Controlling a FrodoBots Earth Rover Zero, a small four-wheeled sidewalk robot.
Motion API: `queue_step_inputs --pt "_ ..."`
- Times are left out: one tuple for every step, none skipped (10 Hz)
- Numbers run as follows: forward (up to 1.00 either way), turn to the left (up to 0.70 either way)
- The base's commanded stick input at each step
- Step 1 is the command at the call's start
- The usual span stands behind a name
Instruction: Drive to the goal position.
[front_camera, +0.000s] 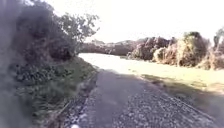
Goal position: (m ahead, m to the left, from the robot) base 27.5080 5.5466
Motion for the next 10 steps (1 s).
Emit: queue_step_inputs --pt "0.85 0.00" --pt "0.85 0.00" --pt "0.85 0.00" --pt "0.85 0.00" --pt "0.85 0.00" --pt "0.85 0.00" --pt "0.85 0.00" --pt "0.85 0.00" --pt "0.85 0.00" --pt "0.85 0.00"
